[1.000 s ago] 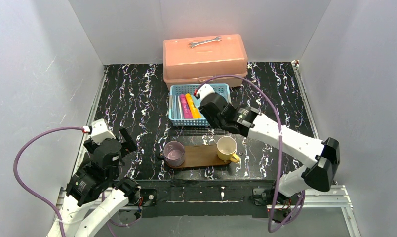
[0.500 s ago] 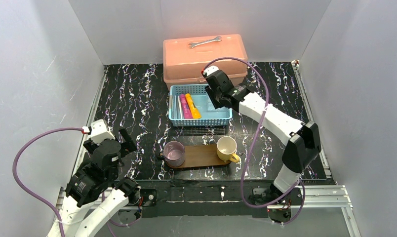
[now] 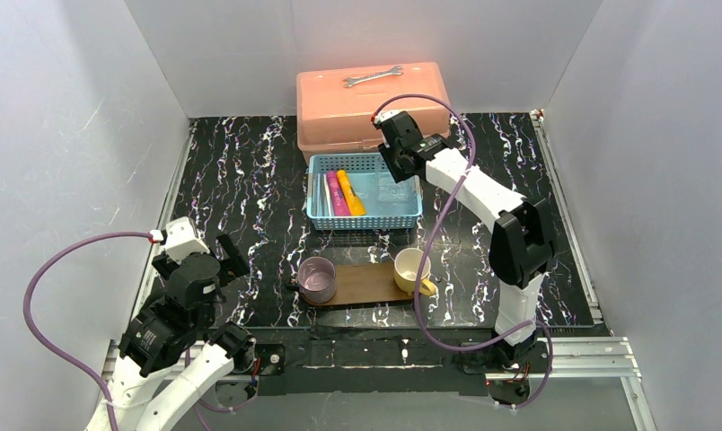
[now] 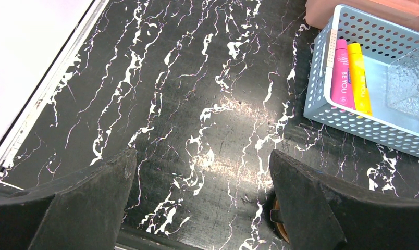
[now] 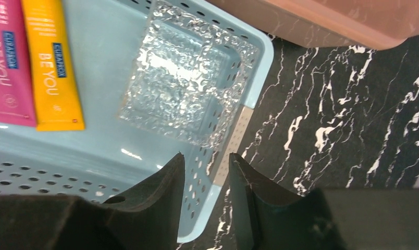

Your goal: Prepare toiletry sets of a toothbrush and toothpaste on the tray

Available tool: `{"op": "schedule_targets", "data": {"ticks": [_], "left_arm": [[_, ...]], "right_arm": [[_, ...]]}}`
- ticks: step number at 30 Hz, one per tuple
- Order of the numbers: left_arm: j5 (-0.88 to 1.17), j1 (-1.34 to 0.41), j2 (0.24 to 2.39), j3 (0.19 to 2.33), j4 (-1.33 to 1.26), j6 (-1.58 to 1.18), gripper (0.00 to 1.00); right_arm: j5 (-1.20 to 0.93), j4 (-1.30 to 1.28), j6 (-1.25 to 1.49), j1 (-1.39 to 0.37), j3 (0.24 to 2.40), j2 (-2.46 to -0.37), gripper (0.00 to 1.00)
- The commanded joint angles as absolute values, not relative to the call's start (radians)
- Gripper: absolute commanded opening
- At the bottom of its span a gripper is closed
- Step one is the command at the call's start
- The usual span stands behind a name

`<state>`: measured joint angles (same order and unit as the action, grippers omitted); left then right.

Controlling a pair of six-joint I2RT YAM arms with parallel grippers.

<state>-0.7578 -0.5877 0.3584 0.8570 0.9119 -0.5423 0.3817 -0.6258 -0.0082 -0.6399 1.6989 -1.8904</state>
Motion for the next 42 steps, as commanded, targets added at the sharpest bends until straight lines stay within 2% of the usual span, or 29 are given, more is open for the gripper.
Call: {"op": "schedule_targets", "data": {"ticks": [1,9,22,42], "left_arm": [[-0.764,-0.591,0.356,0.85,0.901,-0.538,0.99],[-0.756,-0.591,0.35,0.849,0.897,-0.534,0.99],[-0.753,-0.591,0.338,0.848,0.894,-0.534,0.99],[-0.753,-0.591,0.333,0.847,0.893,-0.532,0.99]], "right_arm": [[0.36,-0.576,-0.121,-0.618,1.762,-1.923,0.46],[0.315,-0.534,-0.307,-0.603,1.759,-1.973,0.52],[0.231,-0.502,-0.501,-0.568,1.754,-2.023,0.49],[0.179,-0.472,-0.541,-0.566,1.737,-2.066,0.49]]}}
